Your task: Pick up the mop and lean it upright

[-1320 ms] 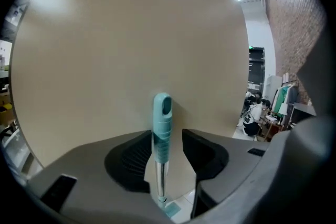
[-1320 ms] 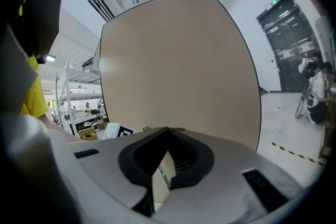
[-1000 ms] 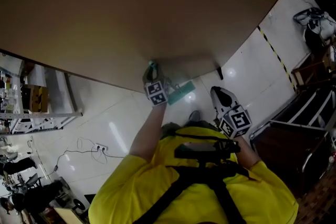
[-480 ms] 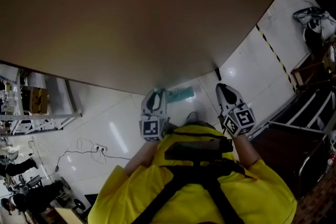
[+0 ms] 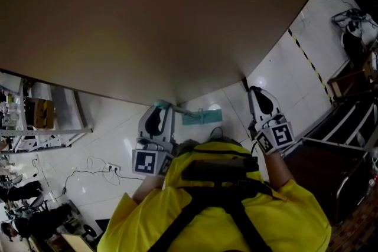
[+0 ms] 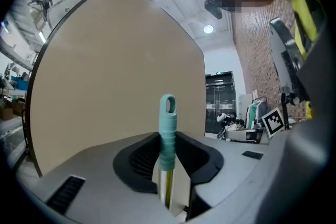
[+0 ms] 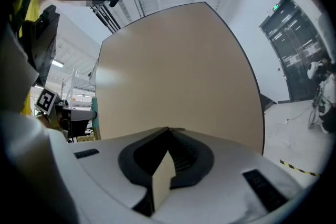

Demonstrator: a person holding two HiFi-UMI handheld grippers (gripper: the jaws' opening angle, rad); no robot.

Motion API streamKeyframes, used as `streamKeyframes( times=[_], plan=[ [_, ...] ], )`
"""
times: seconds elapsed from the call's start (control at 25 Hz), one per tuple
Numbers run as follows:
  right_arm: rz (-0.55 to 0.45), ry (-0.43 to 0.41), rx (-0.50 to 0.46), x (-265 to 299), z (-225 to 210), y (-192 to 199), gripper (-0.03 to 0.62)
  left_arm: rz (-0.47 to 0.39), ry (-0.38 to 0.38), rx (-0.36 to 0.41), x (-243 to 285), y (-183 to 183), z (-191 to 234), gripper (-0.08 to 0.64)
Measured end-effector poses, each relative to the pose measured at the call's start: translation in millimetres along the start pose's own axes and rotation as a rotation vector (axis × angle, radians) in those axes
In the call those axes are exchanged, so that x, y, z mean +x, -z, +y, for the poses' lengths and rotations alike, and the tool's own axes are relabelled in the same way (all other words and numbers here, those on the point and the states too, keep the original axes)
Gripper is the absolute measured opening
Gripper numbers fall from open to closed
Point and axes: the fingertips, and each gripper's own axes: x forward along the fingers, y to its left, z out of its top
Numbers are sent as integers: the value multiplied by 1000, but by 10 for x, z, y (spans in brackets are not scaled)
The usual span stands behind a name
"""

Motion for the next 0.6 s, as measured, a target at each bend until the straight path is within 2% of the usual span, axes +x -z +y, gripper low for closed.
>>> streamKeyframes(
  times=[0.36,0.6],
  plan=[
    [24,4,17,22,82,145,6,30,-11,11,19,155,73,97],
    [43,2,22,84,99,237,6,71,-26,13,218,727,323,98]
  ],
)
